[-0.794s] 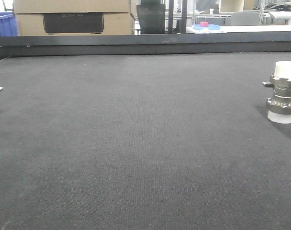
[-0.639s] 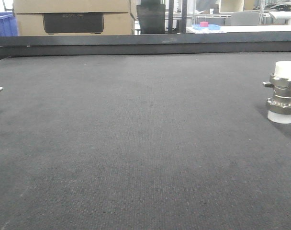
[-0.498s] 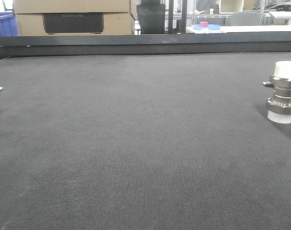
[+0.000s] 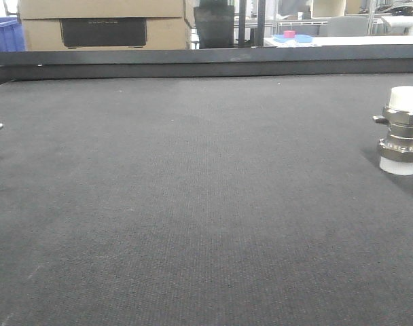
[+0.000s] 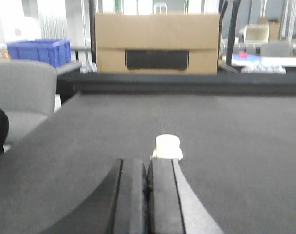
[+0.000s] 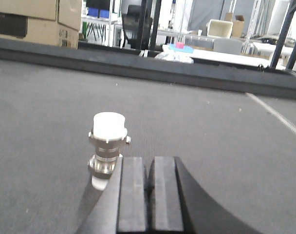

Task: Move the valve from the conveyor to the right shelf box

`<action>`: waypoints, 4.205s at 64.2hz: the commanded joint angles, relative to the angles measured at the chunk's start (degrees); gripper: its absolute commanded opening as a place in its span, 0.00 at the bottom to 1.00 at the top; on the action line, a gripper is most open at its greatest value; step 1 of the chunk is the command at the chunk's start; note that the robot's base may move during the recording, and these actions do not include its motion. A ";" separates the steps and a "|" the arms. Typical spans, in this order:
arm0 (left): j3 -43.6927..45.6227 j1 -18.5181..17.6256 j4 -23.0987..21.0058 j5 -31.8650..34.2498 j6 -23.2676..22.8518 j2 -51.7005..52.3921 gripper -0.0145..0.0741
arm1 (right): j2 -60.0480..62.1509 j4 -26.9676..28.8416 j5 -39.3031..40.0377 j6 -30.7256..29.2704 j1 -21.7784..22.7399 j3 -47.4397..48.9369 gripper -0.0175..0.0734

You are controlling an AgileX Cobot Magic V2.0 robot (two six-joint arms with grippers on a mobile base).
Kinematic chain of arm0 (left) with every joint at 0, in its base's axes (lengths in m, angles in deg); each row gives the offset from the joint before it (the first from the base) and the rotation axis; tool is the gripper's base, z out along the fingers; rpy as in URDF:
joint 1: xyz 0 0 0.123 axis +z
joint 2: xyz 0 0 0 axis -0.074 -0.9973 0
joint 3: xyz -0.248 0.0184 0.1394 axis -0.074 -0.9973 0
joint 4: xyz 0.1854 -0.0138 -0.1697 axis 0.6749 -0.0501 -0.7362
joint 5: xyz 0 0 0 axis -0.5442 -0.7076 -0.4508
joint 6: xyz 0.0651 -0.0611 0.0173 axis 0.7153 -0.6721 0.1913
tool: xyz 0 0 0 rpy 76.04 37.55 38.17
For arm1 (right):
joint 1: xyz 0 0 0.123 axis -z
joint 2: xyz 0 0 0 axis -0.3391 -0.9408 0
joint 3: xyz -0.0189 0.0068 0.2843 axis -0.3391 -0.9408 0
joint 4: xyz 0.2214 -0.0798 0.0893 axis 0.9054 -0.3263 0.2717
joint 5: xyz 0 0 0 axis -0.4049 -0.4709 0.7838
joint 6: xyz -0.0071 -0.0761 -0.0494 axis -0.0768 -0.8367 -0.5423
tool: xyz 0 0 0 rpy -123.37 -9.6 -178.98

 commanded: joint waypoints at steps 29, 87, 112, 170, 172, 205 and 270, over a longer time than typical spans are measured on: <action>16.42 0.12 0.50 -3.81 0.05 -1.90 0.04 | 0.21 -0.04 1.88 0.11 -0.08 14.95 0.04; 54.30 -5.70 -0.20 -37.74 0.05 -47.98 0.84 | -47.64 -0.04 -23.86 0.11 -6.76 48.43 0.82; 63.95 -5.70 0.19 -48.51 0.05 -61.52 0.84 | -76.63 0.52 -55.36 7.99 -6.20 76.54 0.82; 63.95 -5.70 0.19 -49.64 0.05 -64.22 0.84 | -102.50 -4.17 -53.37 10.61 -5.44 79.80 0.82; 63.95 -5.70 0.19 -49.64 0.05 -64.22 0.84 | -102.73 -4.17 -53.37 10.61 -5.44 79.80 0.82; 63.95 -5.70 0.19 -49.64 0.05 -64.22 0.84 | -103.27 -3.93 -55.15 10.61 -5.78 79.91 0.82; 64.83 -5.59 7.45 -51.76 0.05 -68.69 0.84 | -90.08 -3.96 -53.25 10.61 -7.08 80.03 0.02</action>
